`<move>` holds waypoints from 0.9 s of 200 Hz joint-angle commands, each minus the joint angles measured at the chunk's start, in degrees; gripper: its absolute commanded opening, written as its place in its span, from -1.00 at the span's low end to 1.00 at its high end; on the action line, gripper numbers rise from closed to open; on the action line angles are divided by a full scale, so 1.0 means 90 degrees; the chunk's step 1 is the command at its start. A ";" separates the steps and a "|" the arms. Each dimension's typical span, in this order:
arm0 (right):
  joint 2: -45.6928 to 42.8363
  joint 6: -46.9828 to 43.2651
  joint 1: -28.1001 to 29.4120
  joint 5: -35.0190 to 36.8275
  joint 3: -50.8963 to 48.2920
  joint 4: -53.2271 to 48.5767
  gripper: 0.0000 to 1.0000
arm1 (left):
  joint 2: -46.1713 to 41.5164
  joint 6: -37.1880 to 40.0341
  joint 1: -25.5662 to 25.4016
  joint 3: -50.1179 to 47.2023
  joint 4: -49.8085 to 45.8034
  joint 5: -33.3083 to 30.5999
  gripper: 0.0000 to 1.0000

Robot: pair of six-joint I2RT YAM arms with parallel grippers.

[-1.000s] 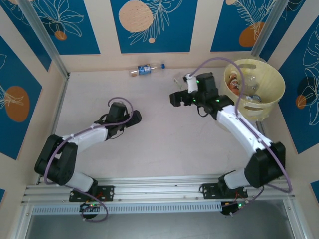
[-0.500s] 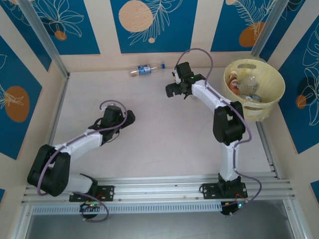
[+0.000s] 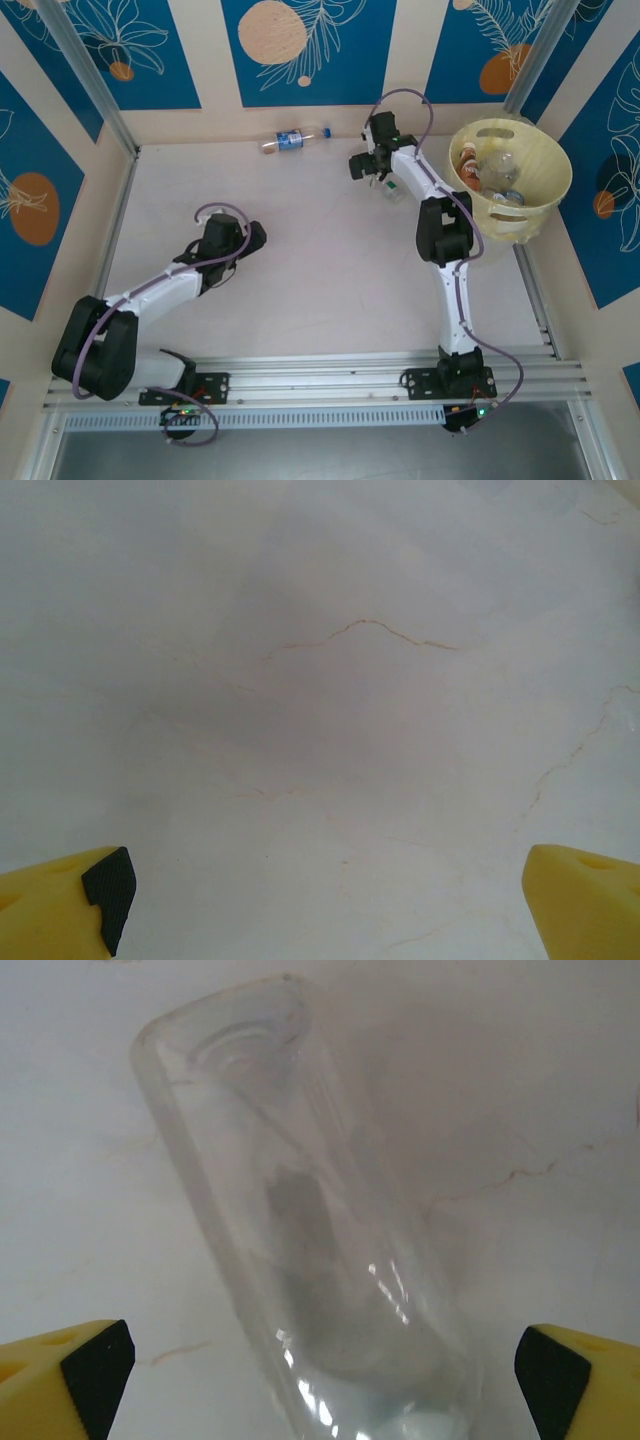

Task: Put the plastic bottles in the bin

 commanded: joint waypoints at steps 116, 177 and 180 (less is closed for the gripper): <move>0.0634 -0.0060 0.0025 -0.0780 0.1247 -0.0630 0.24 | 0.0510 -0.0240 0.0166 0.0154 0.0213 0.0284 1.00; -0.1502 0.0056 0.0348 -0.0689 -0.1404 0.0724 0.16 | 0.0577 0.0008 0.0176 0.0224 0.0344 0.0896 1.00; -0.1612 0.0063 0.0379 -0.0684 -0.1527 0.0778 0.15 | 0.0584 0.0002 0.0180 0.0225 0.0348 0.0913 1.00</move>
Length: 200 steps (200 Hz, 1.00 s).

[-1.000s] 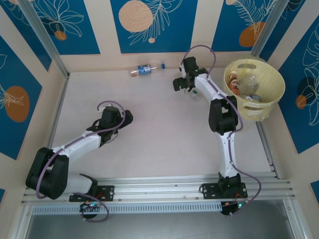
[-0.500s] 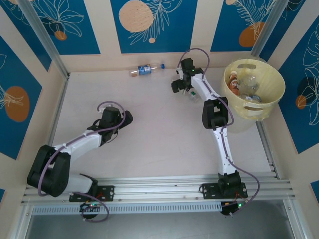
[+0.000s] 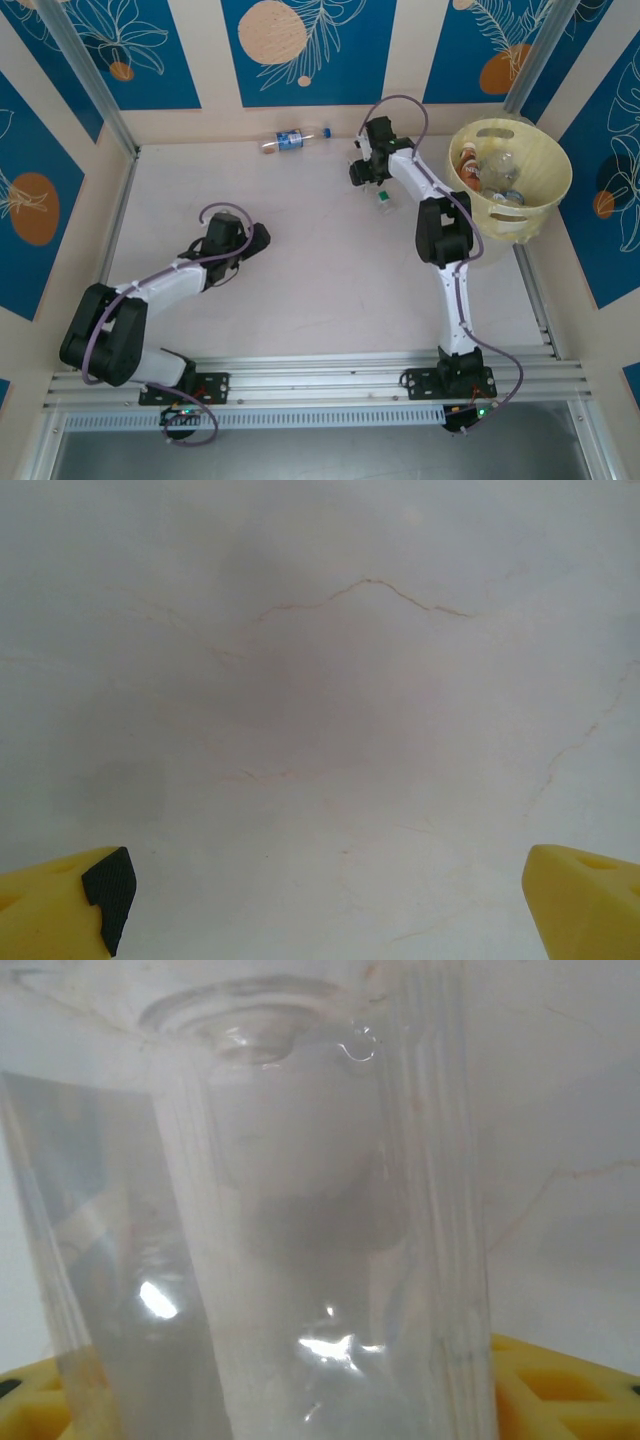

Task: Put the plastic bottles in the bin

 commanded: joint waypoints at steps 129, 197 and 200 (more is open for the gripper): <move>-0.5851 0.0595 0.0205 -0.1374 -0.3739 0.1666 0.07 | 0.0139 0.0156 0.0120 -0.0027 0.0866 0.0949 1.00; -0.7261 0.0998 -0.1129 -0.1099 -0.3676 0.1766 0.07 | -0.0003 0.0631 0.0093 -0.0241 0.2200 0.2486 1.00; -0.7296 0.1013 -0.1195 -0.1063 -0.3661 0.1788 0.07 | -0.0027 0.0678 0.0088 -0.0240 0.2207 0.2542 1.00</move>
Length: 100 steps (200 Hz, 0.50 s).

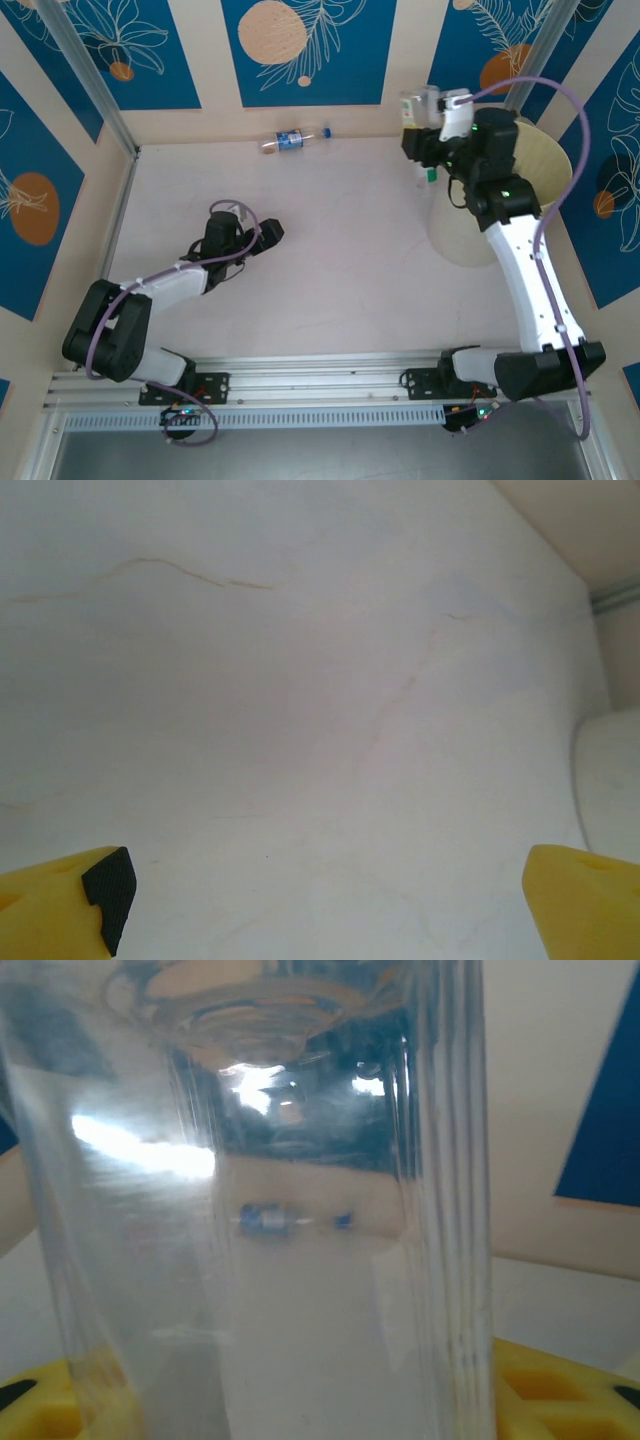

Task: Put the plastic bottles in the bin

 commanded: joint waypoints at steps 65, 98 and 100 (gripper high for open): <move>-0.0518 0.0340 -0.1800 0.1067 0.0168 0.0786 0.08 | -0.0521 0.1116 -0.0163 -0.0068 0.0842 0.1501 1.00; -0.0142 0.0071 -0.2426 0.1302 0.0266 0.0823 0.08 | -0.0418 0.1093 -0.0168 -0.0105 0.0922 0.1349 1.00; -0.0112 0.0072 -0.2469 0.1297 0.0273 0.0824 0.08 | -0.0410 0.1086 -0.0170 -0.0097 0.0922 0.1347 1.00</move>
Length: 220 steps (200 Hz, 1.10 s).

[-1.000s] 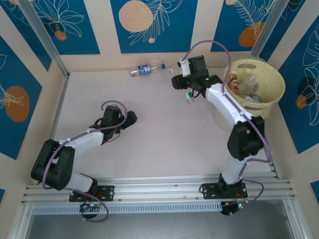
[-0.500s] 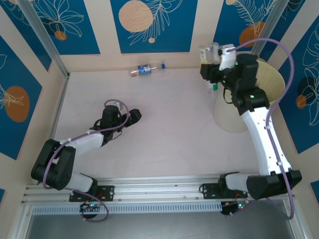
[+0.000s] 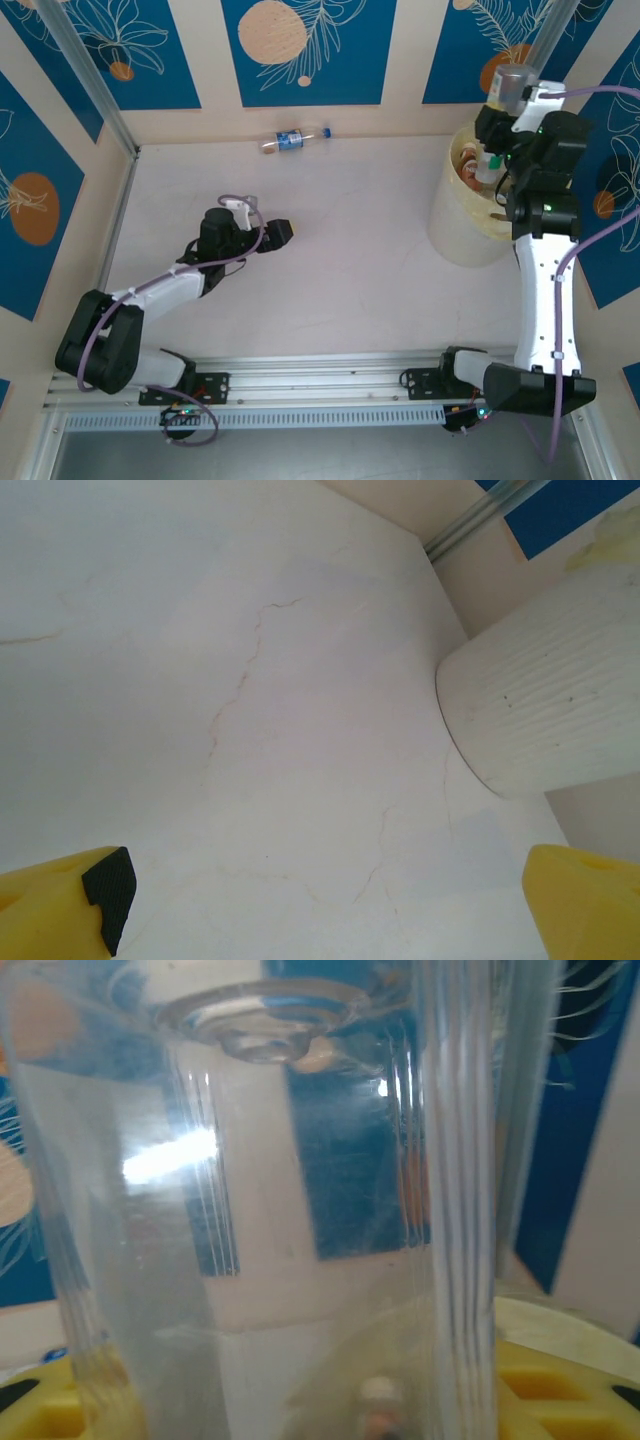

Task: Put the plastic bottles in the bin

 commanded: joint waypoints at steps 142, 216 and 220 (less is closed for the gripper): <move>-0.0627 -0.0976 -0.0523 0.0236 -0.2234 0.2145 0.16 | 0.0053 0.0202 -0.0047 -0.0175 0.0181 -0.0120 1.00; 0.0092 0.0386 -0.1474 -0.0157 -0.2494 0.2017 0.23 | 0.0228 0.0346 -0.0044 -0.0327 0.0350 -0.0149 1.00; 0.0143 0.0391 -0.1507 -0.0262 -0.2413 0.1941 0.24 | 0.0231 0.0367 -0.0045 -0.0334 0.0350 -0.0158 1.00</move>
